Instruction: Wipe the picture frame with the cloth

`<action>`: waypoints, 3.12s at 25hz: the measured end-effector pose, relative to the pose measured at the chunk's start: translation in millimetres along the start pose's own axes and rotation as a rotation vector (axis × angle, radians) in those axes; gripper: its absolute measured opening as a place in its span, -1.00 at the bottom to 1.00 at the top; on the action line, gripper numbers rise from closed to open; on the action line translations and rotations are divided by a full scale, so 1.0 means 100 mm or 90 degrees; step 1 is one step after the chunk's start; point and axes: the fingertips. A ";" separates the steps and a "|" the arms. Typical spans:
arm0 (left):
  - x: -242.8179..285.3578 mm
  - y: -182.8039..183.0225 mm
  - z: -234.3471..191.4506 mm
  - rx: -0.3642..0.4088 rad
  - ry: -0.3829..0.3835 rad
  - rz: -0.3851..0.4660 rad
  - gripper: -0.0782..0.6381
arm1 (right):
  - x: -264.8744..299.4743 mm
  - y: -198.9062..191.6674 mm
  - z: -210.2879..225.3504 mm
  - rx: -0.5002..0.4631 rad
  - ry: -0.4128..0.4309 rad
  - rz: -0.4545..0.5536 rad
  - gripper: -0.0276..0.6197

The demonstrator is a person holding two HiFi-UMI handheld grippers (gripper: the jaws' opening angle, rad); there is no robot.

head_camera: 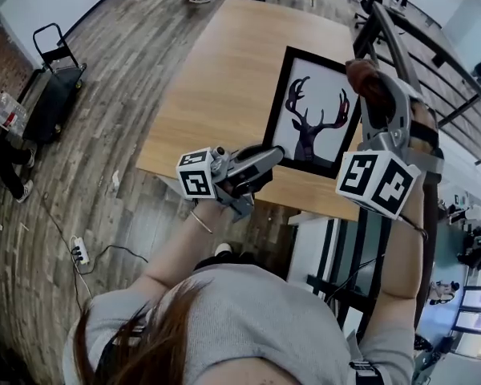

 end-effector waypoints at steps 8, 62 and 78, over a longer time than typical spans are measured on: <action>-0.07 0.15 0.05 0.022 0.004 0.022 -0.61 | -0.19 0.20 -0.25 0.042 0.047 0.039 -0.50; -1.55 -0.87 -0.78 -0.205 0.256 0.126 -0.61 | -0.90 0.28 -1.33 0.469 0.179 0.057 -0.50; -2.31 -1.60 -0.94 -0.343 0.343 0.148 -0.61 | -0.76 0.25 -1.61 0.504 0.212 0.060 -0.50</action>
Point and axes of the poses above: the fingertips, and each gripper's own axes: x forward along the fingers, z to its right, y out of its top, and after that the axes turned 10 degrees about -y, right-handed
